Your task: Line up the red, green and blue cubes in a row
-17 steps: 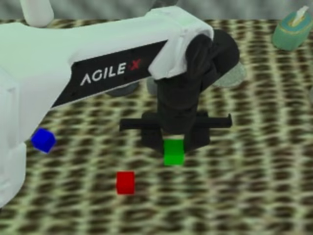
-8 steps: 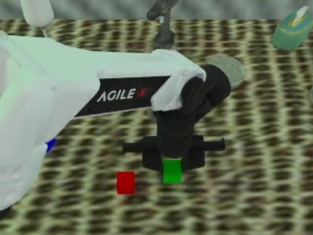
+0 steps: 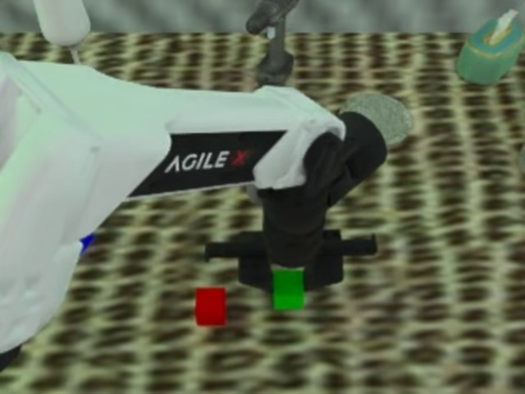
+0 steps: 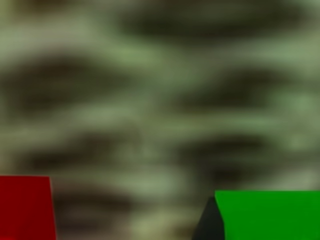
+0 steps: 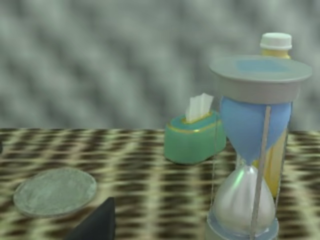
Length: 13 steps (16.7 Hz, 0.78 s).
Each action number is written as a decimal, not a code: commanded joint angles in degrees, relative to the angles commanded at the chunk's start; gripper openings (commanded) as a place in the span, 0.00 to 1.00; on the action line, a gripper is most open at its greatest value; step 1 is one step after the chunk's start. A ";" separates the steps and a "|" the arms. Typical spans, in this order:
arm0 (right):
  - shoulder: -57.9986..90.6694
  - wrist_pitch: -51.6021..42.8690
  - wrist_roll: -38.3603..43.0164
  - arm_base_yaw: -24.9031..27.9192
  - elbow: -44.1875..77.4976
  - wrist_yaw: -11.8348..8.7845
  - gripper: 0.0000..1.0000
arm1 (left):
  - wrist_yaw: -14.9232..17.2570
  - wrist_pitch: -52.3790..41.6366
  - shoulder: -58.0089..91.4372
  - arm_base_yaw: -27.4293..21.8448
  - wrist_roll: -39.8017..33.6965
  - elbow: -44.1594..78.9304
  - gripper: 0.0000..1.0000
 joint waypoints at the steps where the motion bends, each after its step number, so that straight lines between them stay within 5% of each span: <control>1: 0.00 0.00 0.00 0.00 0.00 0.00 1.00 | 0.00 0.00 0.00 0.00 0.00 0.00 0.38; 9: 0.00 0.00 0.00 0.00 0.00 0.00 1.00 | 0.00 0.00 0.00 0.00 0.00 0.00 0.98; 13: 0.00 0.00 0.00 0.00 0.00 0.00 1.00 | 0.00 0.00 0.00 0.00 0.00 0.00 1.00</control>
